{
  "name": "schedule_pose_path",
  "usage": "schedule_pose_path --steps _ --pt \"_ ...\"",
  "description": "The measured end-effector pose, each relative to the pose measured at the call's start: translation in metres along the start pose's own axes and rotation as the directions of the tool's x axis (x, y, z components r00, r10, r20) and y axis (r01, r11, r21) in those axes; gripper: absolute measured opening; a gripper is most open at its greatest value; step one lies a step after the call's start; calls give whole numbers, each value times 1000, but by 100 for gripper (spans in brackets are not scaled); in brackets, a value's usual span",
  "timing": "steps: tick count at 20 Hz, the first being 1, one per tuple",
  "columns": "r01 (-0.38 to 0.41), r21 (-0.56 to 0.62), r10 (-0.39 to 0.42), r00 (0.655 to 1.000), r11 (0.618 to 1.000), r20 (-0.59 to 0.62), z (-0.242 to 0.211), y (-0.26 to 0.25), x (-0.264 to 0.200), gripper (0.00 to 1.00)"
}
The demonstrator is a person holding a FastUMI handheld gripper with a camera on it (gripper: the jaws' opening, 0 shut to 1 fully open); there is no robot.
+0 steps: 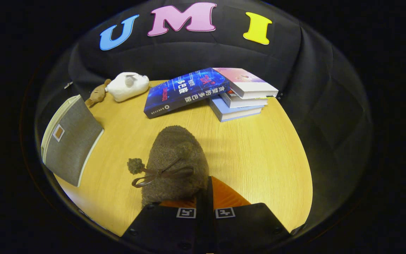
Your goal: Open the storage box then place both shoes into the box .Put the left shoe in first, then the right shoe, with the right side of both shoes facing outward in a uniform manner.
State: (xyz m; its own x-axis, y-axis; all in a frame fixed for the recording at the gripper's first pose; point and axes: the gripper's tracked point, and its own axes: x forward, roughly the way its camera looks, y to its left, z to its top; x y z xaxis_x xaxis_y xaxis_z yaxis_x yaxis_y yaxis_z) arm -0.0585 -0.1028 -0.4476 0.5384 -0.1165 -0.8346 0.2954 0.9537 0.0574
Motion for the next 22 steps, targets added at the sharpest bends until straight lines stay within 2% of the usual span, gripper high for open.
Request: schedule_pose_path --steps 7,11,14,18,22 --pt "-8 62 3 997 998 74 44 18 -68 5" --pt "-9 124 -7 992 992 127 85 44 -103 5" --pt "-32 154 5 985 988 171 119 83 -123 5" --pt "-68 130 40 977 989 207 160 155 -139 5" --pt "-113 135 87 979 984 185 177 239 -137 5"
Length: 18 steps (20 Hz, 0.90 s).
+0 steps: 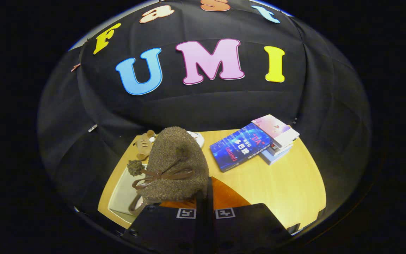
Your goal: Open the storage box then place both shoes into the box .Put the left shoe in first, then the right shoe, with the right side of both shoes facing outward in a uniform manner.
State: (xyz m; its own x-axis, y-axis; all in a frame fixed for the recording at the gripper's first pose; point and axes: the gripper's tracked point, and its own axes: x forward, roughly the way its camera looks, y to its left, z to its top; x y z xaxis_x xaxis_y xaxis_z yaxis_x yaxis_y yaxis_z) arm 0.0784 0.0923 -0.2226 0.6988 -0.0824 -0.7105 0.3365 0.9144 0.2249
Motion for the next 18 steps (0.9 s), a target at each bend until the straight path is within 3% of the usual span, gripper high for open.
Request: schedule_pose_path --steps 4,11,18 --pt "21 -11 -22 998 1000 -56 -18 58 18 5" --pt "73 24 -67 978 997 -200 -90 121 66 5" --pt "233 -30 -231 926 972 -298 -145 114 98 6"
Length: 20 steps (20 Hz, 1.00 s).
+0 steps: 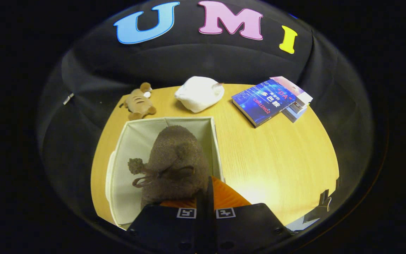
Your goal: Open the storage box then place both shoes into the box .Put the left shoe in first, then the right shoe, with the right side of both shoes facing outward in a uniform manner.
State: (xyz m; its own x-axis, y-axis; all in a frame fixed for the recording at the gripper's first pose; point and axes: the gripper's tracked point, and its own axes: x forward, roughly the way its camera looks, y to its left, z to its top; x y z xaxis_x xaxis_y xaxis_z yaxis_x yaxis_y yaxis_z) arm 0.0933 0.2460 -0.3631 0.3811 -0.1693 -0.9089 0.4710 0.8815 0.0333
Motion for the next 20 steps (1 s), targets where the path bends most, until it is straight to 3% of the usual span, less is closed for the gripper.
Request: schedule_pose_path --steps 1,3,4,5,9,10,15,20 --pt "-3 10 3 1000 1000 4 0 5 2 6" --pt "-4 1 4 1000 1000 12 1 11 -1 17" --pt "-9 -17 9 1000 1000 18 1 15 -2 30" --pt "-8 -31 9 999 999 35 4 18 -5 36" --pt "-6 -88 13 997 996 81 12 22 -12 87" --pt "-9 -88 16 996 996 84 13 22 -13 92" --pt "-28 -89 37 994 996 99 15 21 -19 99" --pt "-137 -100 155 966 986 205 43 24 -58 98"
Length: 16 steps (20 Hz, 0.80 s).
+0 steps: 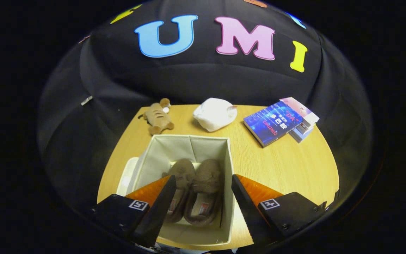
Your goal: Open the storage box then place both shoes into the box .Put the left shoe in first, then the right shoe, with the right side of both shoes facing outward in a uniform manner.
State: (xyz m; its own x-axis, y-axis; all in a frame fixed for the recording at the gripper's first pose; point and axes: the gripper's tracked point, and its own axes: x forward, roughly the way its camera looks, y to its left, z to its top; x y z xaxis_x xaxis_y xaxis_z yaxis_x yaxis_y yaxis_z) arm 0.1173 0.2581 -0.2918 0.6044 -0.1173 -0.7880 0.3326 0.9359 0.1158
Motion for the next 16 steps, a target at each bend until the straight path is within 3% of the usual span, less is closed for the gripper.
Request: schedule_pose_path --steps 4,9,12,16 --pt "-44 -37 50 986 998 160 49 -27 -36 98" --pt "-12 -97 45 935 995 353 106 -94 -85 98" --pt "4 -83 34 894 997 447 131 -144 -109 98" --pt "88 -114 -6 816 990 579 166 -218 -139 98"
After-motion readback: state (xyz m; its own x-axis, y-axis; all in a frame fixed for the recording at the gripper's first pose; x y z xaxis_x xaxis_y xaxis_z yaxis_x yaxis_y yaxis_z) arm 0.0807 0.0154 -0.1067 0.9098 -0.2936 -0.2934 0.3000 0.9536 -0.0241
